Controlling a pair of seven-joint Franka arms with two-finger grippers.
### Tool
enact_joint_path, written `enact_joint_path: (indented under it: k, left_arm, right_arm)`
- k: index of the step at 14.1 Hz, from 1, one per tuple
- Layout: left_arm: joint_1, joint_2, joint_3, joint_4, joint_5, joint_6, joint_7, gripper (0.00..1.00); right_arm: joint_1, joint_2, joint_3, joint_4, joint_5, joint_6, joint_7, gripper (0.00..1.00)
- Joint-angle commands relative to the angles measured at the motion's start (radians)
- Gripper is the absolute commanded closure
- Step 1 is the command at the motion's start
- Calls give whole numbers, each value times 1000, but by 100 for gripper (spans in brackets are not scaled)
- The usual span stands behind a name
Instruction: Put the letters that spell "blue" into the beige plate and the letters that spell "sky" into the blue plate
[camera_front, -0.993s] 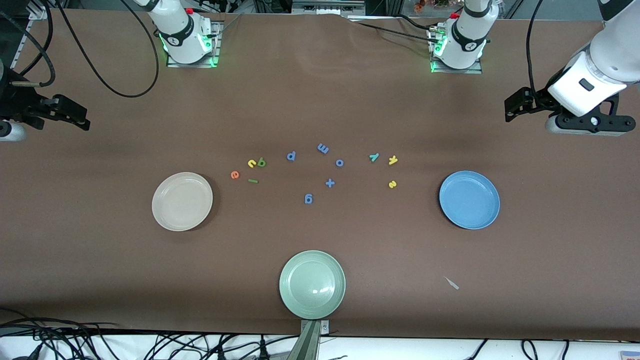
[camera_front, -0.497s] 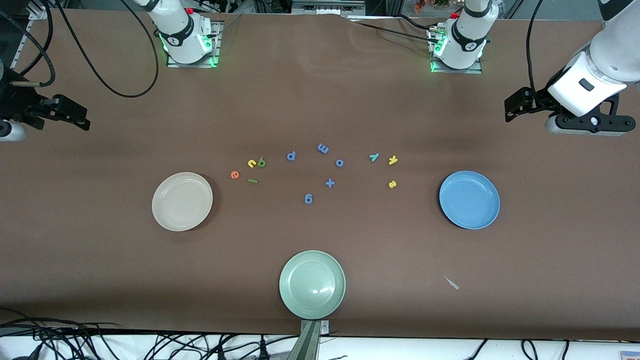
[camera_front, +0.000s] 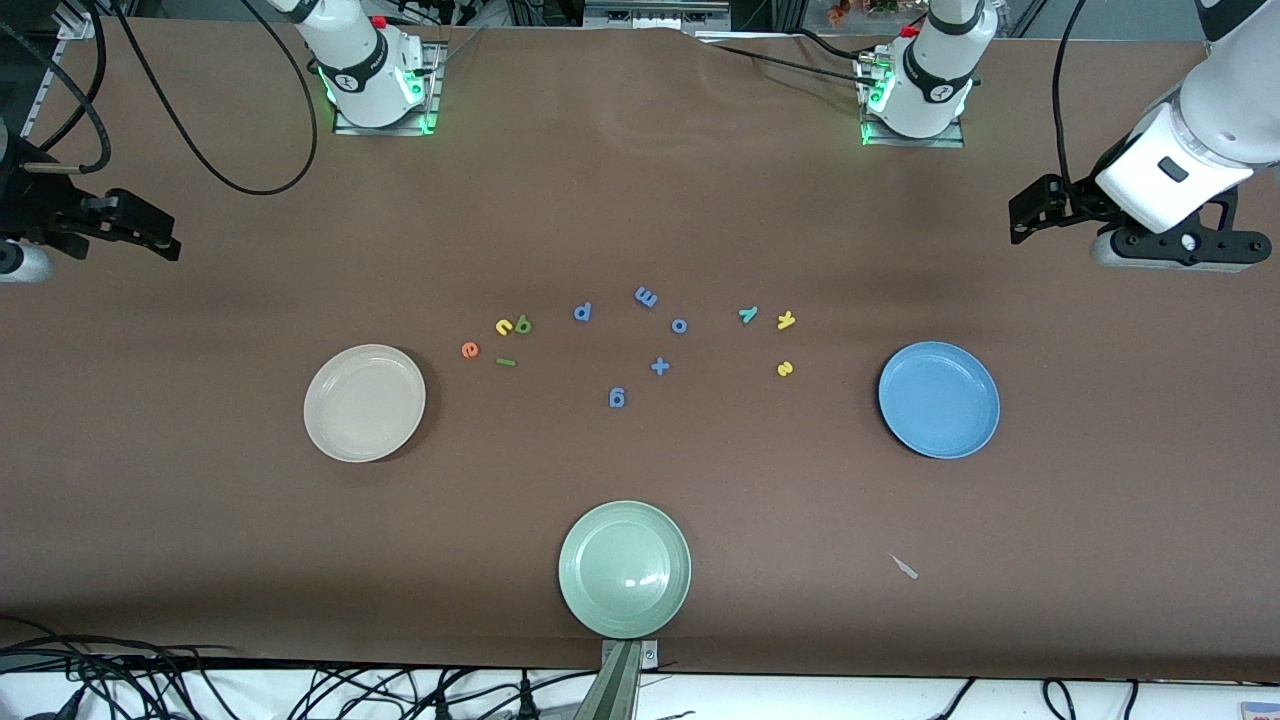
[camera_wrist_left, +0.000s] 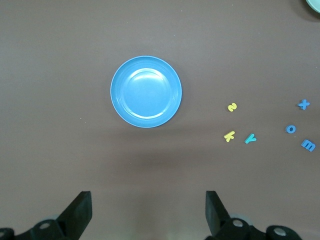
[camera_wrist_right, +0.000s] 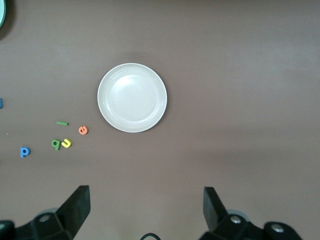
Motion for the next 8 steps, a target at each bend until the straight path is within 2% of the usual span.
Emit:
enact_joint_path:
  k: [1, 8]
  left_arm:
    - [-2, -4, -4, 16, 23, -20, -9, 0]
    - [-6, -2, -7, 16, 23, -20, -12, 0]
  right_arm:
    - [-3, -14, 6, -9, 6, -4, 8, 0]
    - [-3, -14, 5, -8, 4, -4, 8, 0]
